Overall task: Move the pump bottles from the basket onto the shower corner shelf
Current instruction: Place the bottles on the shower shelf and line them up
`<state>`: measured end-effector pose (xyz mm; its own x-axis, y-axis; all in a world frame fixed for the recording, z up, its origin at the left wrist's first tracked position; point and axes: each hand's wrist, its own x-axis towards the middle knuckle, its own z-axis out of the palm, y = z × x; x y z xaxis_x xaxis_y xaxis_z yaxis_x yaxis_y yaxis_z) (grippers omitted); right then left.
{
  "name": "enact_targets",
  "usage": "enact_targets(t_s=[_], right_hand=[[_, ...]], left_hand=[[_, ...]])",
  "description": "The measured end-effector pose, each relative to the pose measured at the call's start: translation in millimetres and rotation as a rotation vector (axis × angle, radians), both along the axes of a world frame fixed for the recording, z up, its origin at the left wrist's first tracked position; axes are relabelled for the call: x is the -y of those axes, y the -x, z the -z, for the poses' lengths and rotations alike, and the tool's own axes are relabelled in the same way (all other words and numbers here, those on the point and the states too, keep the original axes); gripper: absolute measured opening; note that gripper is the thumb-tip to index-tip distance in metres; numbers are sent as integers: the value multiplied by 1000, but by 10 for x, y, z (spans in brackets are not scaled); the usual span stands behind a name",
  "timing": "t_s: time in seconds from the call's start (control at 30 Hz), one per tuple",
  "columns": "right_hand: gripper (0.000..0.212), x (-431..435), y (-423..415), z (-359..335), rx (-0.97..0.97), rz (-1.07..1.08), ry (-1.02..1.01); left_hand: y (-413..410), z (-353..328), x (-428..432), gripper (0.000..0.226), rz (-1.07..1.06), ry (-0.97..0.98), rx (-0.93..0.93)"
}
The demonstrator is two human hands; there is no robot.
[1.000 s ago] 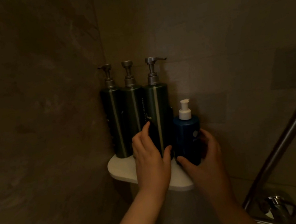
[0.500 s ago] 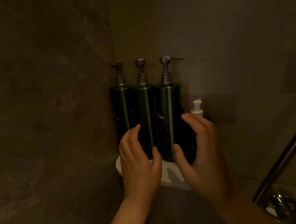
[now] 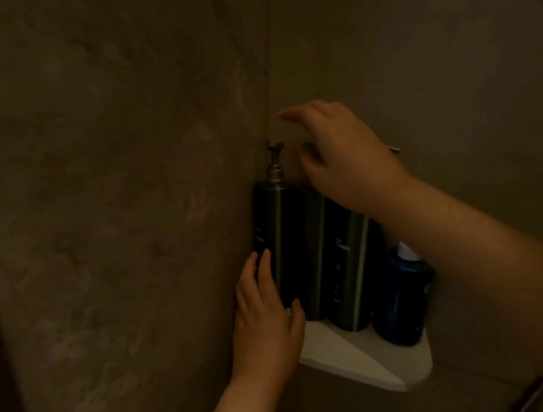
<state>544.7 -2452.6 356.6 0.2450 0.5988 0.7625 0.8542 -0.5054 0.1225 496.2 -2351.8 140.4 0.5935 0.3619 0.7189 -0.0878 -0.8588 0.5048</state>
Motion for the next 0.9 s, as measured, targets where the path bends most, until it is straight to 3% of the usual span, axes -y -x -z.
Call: enact_targets(t_s=[0.23, 0.63, 0.9], right_hand=[[43, -314, -181, -317, -151, 154, 262], [28, -430, -238, -233, -74, 207, 179], [26, -334, -117, -284, -82, 109, 199]], left_hand=[[-15, 66, -75, 80, 135, 46, -38], [-28, 112, -39, 78, 168, 122, -44], [44, 87, -60, 84, 168, 120, -36]])
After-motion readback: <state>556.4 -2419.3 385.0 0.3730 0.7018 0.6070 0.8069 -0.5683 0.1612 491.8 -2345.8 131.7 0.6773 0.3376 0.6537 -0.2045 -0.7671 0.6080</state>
